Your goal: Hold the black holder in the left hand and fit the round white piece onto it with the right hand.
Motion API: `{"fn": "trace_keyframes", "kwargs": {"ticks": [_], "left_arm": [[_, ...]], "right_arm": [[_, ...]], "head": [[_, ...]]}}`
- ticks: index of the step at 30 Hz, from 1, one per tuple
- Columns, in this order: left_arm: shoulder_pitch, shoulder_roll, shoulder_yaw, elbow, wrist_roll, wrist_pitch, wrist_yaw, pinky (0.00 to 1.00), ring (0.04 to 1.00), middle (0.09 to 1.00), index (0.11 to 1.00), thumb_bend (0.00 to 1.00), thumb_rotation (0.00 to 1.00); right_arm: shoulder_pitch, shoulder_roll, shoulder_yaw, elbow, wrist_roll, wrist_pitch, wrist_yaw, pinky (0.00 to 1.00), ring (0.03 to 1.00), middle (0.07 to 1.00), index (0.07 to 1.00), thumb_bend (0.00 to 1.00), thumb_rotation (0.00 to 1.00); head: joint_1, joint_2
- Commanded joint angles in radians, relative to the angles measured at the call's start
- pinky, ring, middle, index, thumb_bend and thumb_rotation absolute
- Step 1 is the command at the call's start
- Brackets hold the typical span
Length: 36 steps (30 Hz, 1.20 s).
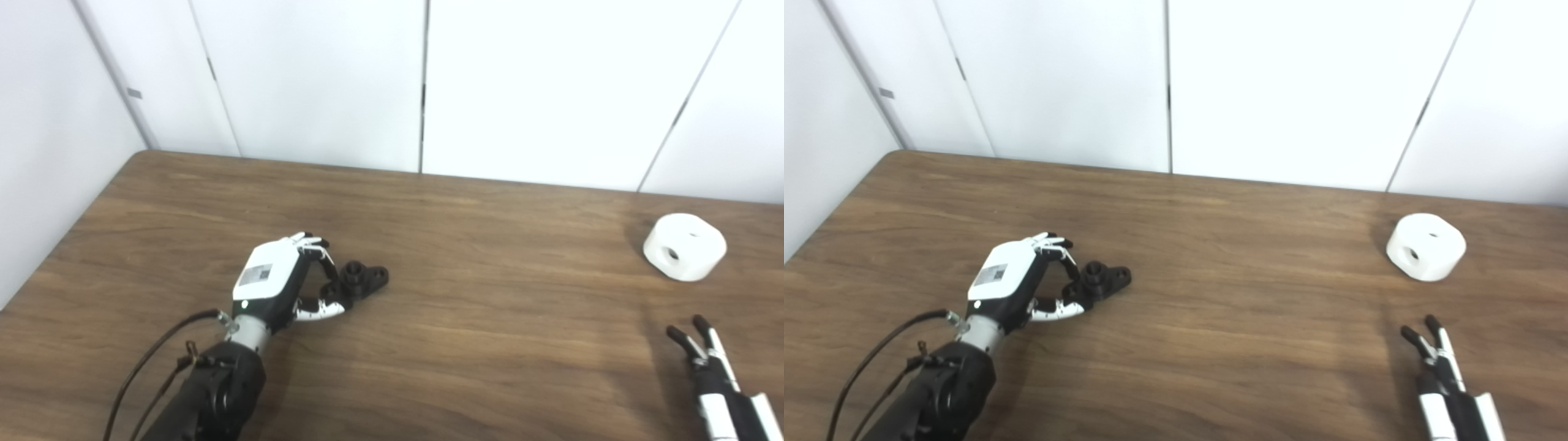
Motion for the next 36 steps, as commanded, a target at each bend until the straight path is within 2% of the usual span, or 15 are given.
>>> {"fn": "trace_keyframes", "kwargs": {"ticks": [1,10,18,30,36], "left_arm": [[0.015,-0.005,-0.030,-0.024,0.042,-0.039,-0.011,0.90,0.893,0.817,0.489,0.52,0.05],[0.053,-0.046,-0.065,-0.079,0.103,-0.079,-0.012,0.92,0.894,0.825,0.489,0.52,0.05],[0.085,-0.089,-0.098,-0.112,0.133,-0.091,-0.042,0.90,0.896,0.826,0.489,0.52,0.05],[0.167,-0.149,-0.128,-0.038,0.105,-0.231,0.075,0.87,0.880,0.809,0.488,0.52,0.04],[0.179,-0.156,-0.151,-0.024,0.120,-0.261,0.088,0.91,0.881,0.813,0.488,0.52,0.04]], "right_arm": [[0.023,0.010,0.022,-0.011,-0.005,0.037,0.014,1.00,0.986,0.922,1.000,0.50,1.00],[0.032,0.027,0.044,-0.048,-0.022,0.069,0.003,1.00,0.992,0.924,1.000,0.51,1.00],[0.033,0.045,0.063,-0.074,-0.058,0.092,-0.018,1.00,0.983,0.917,1.000,0.54,1.00],[0.036,0.048,0.067,-0.095,-0.060,0.111,-0.025,1.00,0.980,0.916,1.000,0.55,1.00],[0.038,0.049,0.064,-0.105,-0.058,0.129,-0.027,1.00,0.979,0.914,1.000,0.57,1.00]], "head": [[-0.011,0.008],[-0.061,0.036],[-0.100,0.051],[-0.142,0.060],[-0.163,0.066]]}}
